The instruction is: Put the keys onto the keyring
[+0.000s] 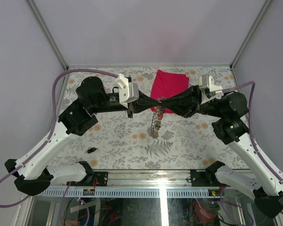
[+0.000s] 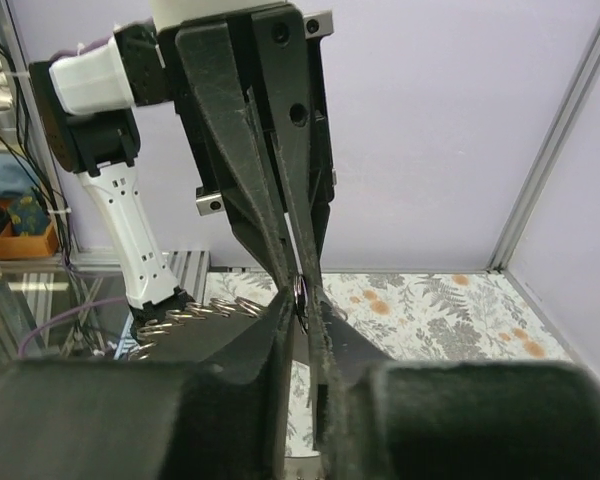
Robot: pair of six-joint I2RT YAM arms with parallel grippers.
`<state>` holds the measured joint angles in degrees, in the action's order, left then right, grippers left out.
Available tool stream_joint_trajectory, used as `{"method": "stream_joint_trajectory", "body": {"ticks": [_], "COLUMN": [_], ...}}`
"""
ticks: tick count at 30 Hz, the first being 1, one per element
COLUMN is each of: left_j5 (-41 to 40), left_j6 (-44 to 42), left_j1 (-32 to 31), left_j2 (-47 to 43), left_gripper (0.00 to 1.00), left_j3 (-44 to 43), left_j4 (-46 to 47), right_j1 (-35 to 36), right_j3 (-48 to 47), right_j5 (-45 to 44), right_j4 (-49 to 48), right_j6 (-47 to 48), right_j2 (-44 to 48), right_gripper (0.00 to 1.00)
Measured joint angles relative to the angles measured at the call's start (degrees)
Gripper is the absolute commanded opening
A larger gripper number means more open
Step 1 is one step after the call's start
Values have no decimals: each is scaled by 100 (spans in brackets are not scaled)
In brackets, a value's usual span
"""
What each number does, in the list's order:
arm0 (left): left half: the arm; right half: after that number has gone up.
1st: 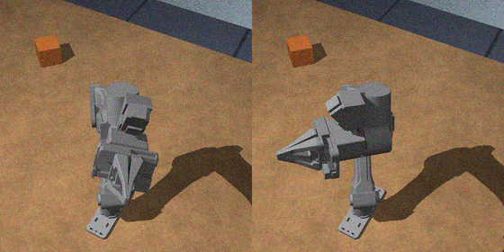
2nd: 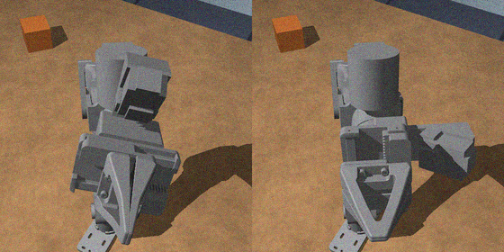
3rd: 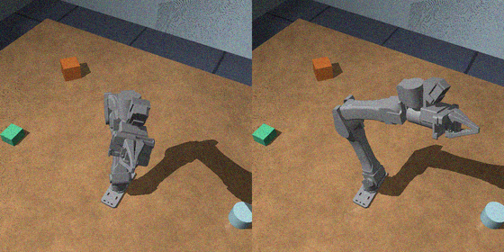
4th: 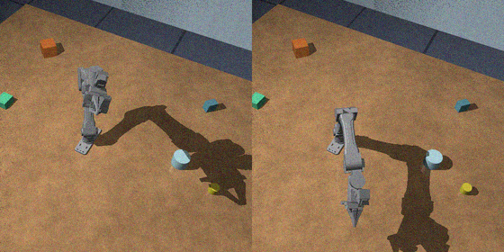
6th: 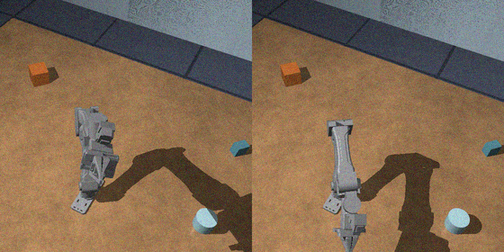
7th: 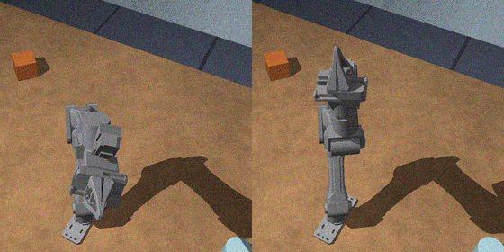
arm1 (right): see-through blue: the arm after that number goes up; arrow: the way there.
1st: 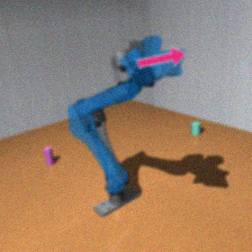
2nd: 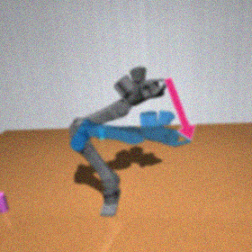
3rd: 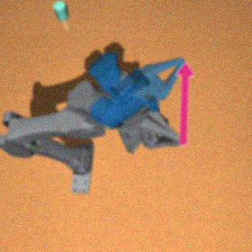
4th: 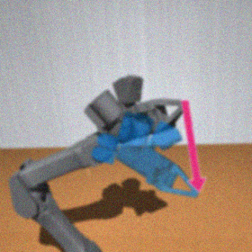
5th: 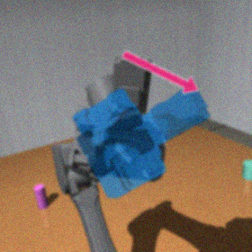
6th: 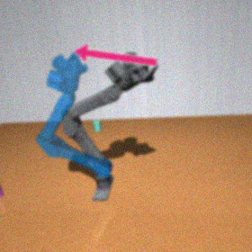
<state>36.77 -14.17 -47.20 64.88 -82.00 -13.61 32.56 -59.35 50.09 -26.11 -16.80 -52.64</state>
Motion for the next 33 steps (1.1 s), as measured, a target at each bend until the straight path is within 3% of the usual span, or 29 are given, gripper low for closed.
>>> {"method": "stream_joint_trajectory", "body": {"ticks": [3,8,18,25,33], "left_j5": [11,-70,-417,-575,-597], "left_j6": [-389,-1051,-1851,-1982,-2022], "left_j1": [-2,-2,-2,-17,-44], "left_j2": [236,656,1453,1598,1628], "left_gripper": [0,0,0,0,0], "left_j3": [-529,-1266,-2474,-2717,-2730], "left_j4": [-671,-2011,-4166,-4669,-4739], "right_j1": [2,2,2,2,4], "right_j3": [-433,-1279,-1829,-1832,-1725], "right_j5": [59,63,160,411,680], "right_j4": [804,2138,3921,4347,4157], "right_j6": [468,1410,2380,2520,2420], "right_j2": [-4,-2,-507,-905,-981], "right_gripper": [29,30,34,35,35]}}
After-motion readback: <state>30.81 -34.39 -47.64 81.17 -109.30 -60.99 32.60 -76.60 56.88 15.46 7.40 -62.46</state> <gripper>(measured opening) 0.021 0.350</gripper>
